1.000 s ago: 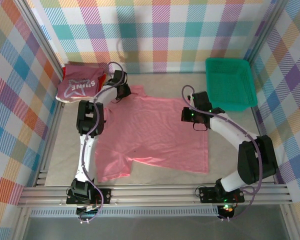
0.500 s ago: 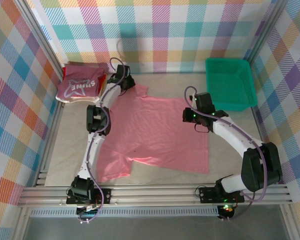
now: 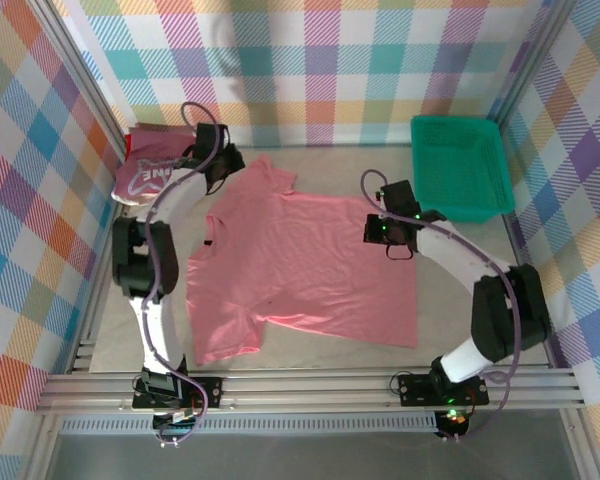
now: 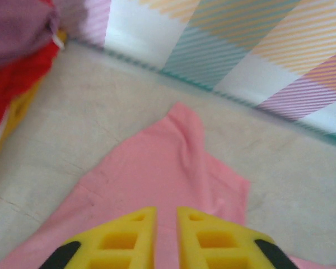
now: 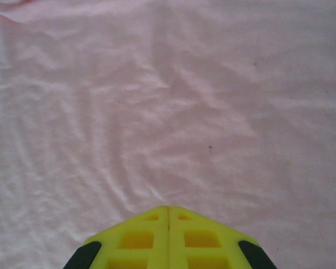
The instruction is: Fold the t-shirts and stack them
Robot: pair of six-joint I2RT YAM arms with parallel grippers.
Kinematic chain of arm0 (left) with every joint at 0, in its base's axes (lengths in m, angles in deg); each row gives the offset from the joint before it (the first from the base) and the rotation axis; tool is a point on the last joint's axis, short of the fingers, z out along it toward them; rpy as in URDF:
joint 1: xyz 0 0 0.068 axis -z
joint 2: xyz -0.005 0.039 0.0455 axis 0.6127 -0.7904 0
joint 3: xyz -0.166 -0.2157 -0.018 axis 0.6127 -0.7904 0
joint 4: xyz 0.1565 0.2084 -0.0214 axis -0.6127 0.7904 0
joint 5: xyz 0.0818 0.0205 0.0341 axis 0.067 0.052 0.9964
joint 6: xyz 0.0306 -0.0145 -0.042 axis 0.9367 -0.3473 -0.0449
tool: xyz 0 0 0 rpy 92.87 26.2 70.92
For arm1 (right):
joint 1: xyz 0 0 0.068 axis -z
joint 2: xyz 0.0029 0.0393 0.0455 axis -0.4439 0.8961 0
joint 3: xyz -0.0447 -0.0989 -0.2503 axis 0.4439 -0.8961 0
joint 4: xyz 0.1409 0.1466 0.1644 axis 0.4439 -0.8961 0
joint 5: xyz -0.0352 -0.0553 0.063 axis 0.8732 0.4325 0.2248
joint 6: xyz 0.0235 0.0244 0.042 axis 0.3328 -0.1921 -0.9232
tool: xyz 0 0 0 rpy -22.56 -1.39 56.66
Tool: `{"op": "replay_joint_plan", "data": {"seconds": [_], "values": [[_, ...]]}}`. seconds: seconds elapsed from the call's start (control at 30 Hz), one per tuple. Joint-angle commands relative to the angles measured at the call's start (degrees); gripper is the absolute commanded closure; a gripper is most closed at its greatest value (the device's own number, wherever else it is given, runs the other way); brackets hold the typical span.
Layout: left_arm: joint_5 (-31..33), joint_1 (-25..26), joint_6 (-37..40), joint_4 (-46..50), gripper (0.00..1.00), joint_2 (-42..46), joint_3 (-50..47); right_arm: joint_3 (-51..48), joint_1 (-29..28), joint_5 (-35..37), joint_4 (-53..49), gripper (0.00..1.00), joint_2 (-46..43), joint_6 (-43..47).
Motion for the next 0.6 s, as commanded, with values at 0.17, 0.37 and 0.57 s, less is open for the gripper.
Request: {"op": "replay_joint_plan", "data": {"seconds": [0.17,0.37,0.57], "values": [[0.7,1.2,-0.1,-0.7,0.92,3.8,-21.5,12.8,-0.8,6.3,-8.0,1.00,15.6,-3.8],[-0.2,0.0,-2.4,-0.8,1.00,1.5,-24.0,22.9,-0.7,5.3,-12.4,1.00,25.8,-4.7],[-1.2,-2.2,-7.5,-0.4,1.00,-2.7,-23.3,29.4,1.3,-0.9,-13.4,1.00,34.2,-6.9]]}}
